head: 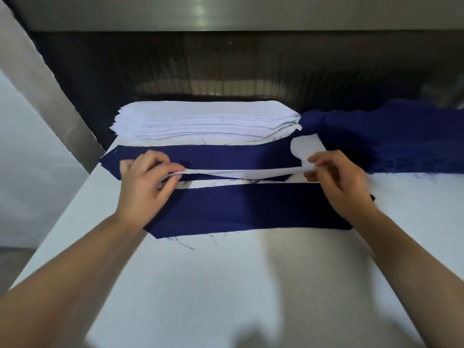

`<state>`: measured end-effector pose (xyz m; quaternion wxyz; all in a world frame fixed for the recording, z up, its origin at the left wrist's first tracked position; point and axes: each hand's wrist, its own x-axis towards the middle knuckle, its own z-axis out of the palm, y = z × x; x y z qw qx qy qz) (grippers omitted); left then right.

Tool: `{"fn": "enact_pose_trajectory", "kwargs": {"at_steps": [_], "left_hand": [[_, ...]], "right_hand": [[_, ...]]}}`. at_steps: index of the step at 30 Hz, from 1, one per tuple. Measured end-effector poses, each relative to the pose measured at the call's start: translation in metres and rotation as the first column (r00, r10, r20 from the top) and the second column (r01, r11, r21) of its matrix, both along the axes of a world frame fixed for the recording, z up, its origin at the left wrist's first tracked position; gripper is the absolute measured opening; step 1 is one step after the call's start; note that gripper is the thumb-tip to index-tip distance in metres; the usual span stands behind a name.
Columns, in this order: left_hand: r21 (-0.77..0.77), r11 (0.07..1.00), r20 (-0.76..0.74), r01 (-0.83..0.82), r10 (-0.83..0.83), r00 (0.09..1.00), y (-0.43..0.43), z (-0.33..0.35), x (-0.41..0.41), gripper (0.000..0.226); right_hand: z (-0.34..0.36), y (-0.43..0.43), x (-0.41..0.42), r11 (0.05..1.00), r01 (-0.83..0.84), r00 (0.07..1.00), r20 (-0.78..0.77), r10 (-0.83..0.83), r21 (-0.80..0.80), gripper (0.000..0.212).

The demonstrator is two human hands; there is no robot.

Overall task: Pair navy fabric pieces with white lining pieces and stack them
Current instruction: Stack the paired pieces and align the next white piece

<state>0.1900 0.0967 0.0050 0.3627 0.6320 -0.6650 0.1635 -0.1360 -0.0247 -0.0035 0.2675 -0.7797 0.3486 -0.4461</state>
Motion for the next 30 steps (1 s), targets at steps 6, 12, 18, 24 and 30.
{"fn": "enact_pose_trajectory", "kwargs": {"at_steps": [6, 12, 18, 24, 30], "left_hand": [[0.009, 1.0, -0.064, 0.027, -0.026, 0.998, 0.029, -0.011, -0.008, 0.025], [0.145, 0.987, -0.172, -0.072, 0.097, 0.98, 0.041, -0.015, -0.006, 0.029], [0.218, 0.966, -0.228, -0.136, 0.186, 0.956, 0.046, -0.02, -0.005, 0.045], [0.163, 0.984, -0.328, -0.067, 0.118, 0.937, 0.05, -0.019, -0.004, 0.036], [0.203, 0.975, -0.364, 0.085, -0.005, 0.931, 0.053, -0.016, -0.005, 0.039]], "right_hand": [[-0.001, 0.023, -0.036, 0.982, 0.034, 0.993, -0.102, -0.053, -0.183, 0.012], [0.0, 0.033, -0.042, 0.974, 0.069, 0.99, -0.108, -0.094, -0.216, 0.017], [-0.008, 0.027, -0.046, 0.959, 0.256, 0.947, -0.166, -0.274, -0.122, 0.018], [-0.009, 0.024, -0.051, 0.931, 0.353, 0.904, -0.223, -0.365, -0.094, 0.034], [-0.01, 0.024, -0.055, 0.919, 0.393, 0.911, -0.151, -0.383, 0.038, 0.034]]}}
